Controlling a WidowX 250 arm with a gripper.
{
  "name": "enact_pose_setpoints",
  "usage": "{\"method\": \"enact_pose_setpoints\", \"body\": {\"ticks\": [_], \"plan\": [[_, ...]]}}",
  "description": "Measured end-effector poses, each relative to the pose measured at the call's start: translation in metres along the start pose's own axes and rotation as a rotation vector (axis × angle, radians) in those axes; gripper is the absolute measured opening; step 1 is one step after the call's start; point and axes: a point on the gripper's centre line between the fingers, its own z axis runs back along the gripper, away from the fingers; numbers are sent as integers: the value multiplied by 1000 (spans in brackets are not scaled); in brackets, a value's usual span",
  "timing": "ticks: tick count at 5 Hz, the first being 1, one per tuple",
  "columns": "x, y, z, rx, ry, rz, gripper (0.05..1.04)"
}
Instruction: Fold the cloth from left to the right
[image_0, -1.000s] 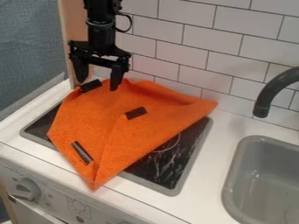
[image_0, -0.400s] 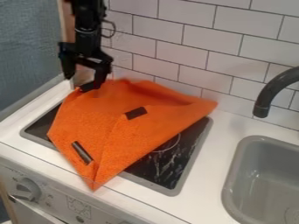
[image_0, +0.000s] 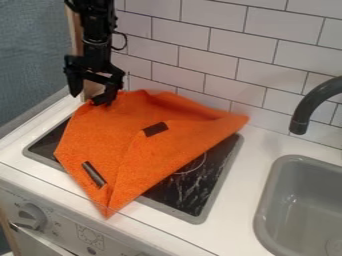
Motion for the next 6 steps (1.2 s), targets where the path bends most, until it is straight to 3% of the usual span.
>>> {"method": "enact_pose_setpoints", "body": {"ticks": [2,4,5,6], "plan": [[-2,4,-11,-56,16,35,946],[-1,6,-12,-69,7,61,363],[0,6,-15,-65,14,74,183],[0,6,-15,-69,14,78,79]]}}
